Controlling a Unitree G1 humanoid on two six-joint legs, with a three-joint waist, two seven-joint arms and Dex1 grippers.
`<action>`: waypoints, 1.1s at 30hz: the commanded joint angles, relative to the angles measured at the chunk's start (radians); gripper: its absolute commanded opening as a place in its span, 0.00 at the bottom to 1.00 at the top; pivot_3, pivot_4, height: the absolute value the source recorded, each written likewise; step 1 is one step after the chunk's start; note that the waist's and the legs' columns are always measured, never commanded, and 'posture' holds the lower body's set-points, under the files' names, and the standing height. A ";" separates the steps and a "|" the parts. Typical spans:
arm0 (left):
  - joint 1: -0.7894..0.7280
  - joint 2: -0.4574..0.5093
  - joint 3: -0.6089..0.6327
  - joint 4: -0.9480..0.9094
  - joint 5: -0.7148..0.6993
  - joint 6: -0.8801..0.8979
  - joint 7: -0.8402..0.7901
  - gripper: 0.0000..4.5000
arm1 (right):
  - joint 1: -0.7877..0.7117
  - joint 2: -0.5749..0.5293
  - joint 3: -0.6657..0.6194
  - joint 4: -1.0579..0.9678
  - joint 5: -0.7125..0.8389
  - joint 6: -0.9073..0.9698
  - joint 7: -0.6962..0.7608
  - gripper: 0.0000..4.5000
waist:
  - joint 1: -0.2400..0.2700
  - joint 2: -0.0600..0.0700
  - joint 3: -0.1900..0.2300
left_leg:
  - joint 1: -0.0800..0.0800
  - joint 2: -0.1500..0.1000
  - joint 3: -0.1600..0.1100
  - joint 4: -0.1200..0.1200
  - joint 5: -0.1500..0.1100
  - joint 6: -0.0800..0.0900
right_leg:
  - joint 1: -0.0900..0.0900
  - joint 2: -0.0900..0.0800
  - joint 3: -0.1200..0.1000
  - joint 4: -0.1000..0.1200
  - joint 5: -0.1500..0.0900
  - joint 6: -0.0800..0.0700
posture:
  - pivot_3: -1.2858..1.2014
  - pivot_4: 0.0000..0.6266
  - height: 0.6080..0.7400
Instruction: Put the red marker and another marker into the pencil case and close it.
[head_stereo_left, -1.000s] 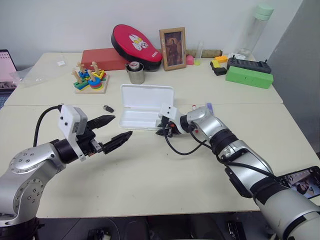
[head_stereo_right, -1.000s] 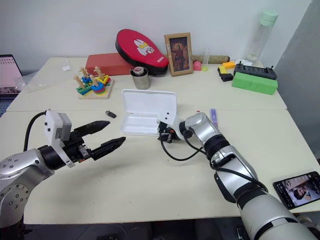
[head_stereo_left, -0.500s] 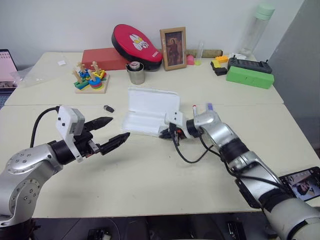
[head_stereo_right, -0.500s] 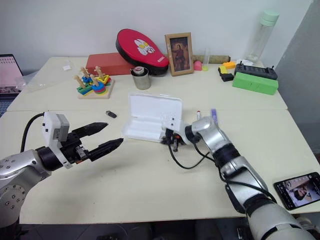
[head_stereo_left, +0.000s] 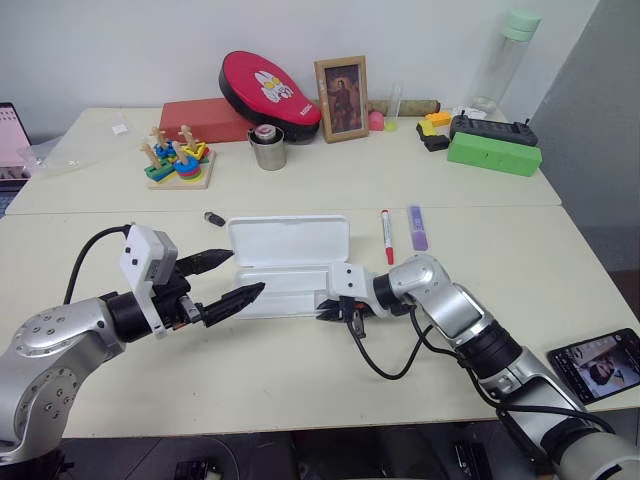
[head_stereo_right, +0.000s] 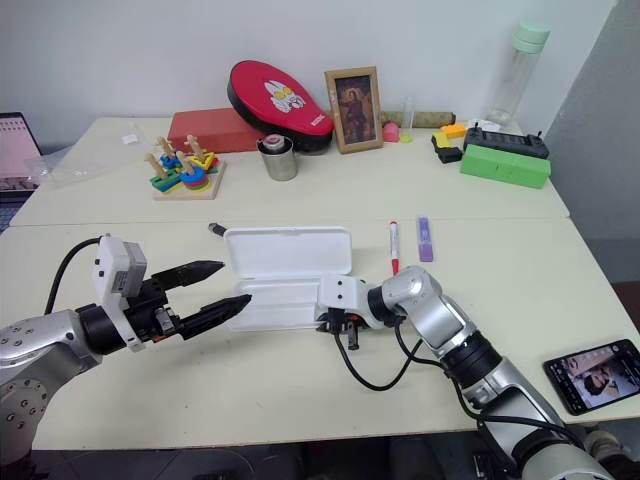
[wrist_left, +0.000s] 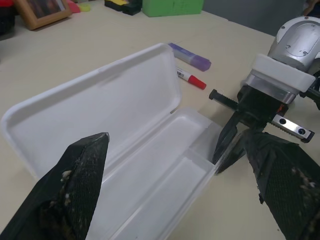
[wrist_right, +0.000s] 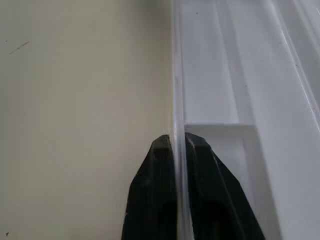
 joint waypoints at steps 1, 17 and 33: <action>-0.028 0.014 -0.006 -0.012 -0.005 -0.004 -0.003 1.00 | 0.003 -0.025 -0.071 -0.099 0.074 0.044 0.011 0.35 | 0.000 0.000 0.000 | 0.000 0.000 0.000 0.000 0.000 0.000 | 0.000 0.000 0.000 0.000 0.000 0.000 | 0.52 0.24 1.00; -0.273 -0.152 -0.363 0.066 0.157 -0.081 0.034 1.00 | 0.063 -0.093 -0.452 -0.288 0.188 0.561 -0.468 0.99 | 0.024 0.000 0.000 | 0.000 0.000 0.000 0.000 0.000 0.000 | 0.000 0.000 0.000 -0.001 0.002 -0.004 | 0.52 0.24 1.00; -0.366 -0.228 -0.425 0.168 0.227 -0.144 -0.012 1.00 | 0.088 0.091 -0.425 -0.071 0.111 0.543 -0.811 0.85 | 0.023 -0.001 0.000 | -0.001 0.000 0.000 0.001 0.000 0.000 | 0.001 0.000 0.000 0.000 0.003 -0.004 | 0.52 0.24 1.00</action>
